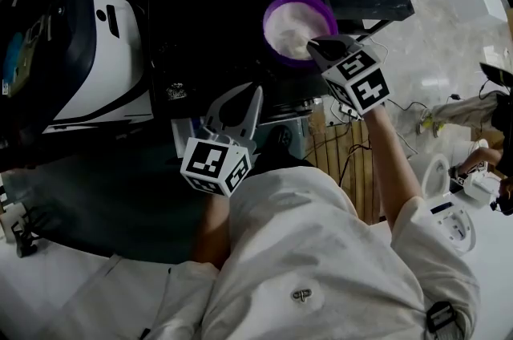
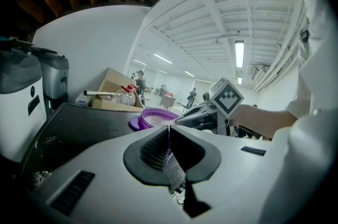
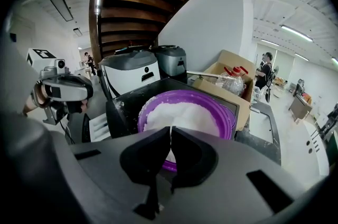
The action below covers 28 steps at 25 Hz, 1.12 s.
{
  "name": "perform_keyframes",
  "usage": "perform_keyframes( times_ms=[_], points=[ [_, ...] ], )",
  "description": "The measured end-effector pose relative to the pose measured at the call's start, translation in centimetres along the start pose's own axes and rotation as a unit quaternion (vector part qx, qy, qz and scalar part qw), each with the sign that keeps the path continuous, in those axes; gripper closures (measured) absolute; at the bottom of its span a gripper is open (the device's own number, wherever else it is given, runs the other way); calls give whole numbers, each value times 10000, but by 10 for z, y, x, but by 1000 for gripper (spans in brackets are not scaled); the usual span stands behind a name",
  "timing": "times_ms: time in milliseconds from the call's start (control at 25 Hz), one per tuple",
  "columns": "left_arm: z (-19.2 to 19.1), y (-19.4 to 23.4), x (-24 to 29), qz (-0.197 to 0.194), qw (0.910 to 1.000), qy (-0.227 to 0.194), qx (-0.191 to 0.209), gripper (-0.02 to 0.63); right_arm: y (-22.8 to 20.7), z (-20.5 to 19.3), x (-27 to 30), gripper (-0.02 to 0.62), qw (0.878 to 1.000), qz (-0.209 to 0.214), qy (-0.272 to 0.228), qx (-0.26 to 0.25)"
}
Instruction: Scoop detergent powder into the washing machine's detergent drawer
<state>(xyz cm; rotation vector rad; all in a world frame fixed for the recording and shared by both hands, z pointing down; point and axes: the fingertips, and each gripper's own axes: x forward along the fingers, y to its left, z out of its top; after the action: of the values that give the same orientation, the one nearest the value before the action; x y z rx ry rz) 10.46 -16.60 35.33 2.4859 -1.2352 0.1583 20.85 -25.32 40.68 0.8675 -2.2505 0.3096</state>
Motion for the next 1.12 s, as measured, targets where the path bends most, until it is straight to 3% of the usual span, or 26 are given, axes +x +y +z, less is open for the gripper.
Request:
perform_keyframes(
  times_ms=[1120],
  points=[
    [0,0,-3,35,10000,-45,12,583,28,7,0,586,9953,733,-311,556]
  ],
)
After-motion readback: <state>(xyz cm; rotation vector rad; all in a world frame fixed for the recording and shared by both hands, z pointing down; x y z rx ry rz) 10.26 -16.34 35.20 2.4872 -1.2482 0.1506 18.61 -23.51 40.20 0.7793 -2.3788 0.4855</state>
